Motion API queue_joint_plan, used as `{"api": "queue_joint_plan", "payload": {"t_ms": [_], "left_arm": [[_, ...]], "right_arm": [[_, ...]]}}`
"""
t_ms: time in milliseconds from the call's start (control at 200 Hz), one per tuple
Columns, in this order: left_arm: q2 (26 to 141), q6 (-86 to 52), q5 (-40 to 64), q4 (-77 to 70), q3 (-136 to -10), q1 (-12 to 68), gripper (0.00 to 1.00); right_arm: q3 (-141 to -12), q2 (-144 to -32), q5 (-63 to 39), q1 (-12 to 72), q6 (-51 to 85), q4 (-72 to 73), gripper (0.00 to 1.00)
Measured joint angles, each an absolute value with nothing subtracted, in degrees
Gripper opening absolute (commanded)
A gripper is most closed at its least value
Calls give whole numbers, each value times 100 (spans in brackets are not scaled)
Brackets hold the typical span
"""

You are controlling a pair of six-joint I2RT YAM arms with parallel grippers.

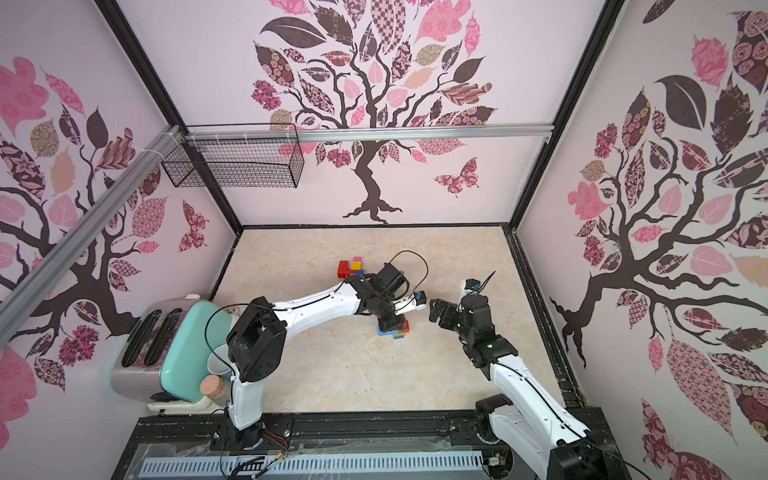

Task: Assemble the number 4 with lego
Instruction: Assemble the lego brick with the lego brick.

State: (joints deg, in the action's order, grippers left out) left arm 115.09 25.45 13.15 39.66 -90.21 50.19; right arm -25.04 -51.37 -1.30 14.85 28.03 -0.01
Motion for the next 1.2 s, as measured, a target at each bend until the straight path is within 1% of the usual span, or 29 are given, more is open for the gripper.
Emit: {"api": "queue_joint_plan", "payload": {"t_ms": [355,900,1201], "left_arm": [[11408,2648,1317,3645,-8790,5026,0],[11391,2598,1328,3562,-8746,5030,0],[11236,2679,1431,3162,-8420,5026,0]], "right_arm": [[-2504,-5140,-143,1485,2714,-23,99],[-2716,-5301,-729,1485,2440,-172,100],[-2716,-5304,-930,1485,2346,-126,99]]}}
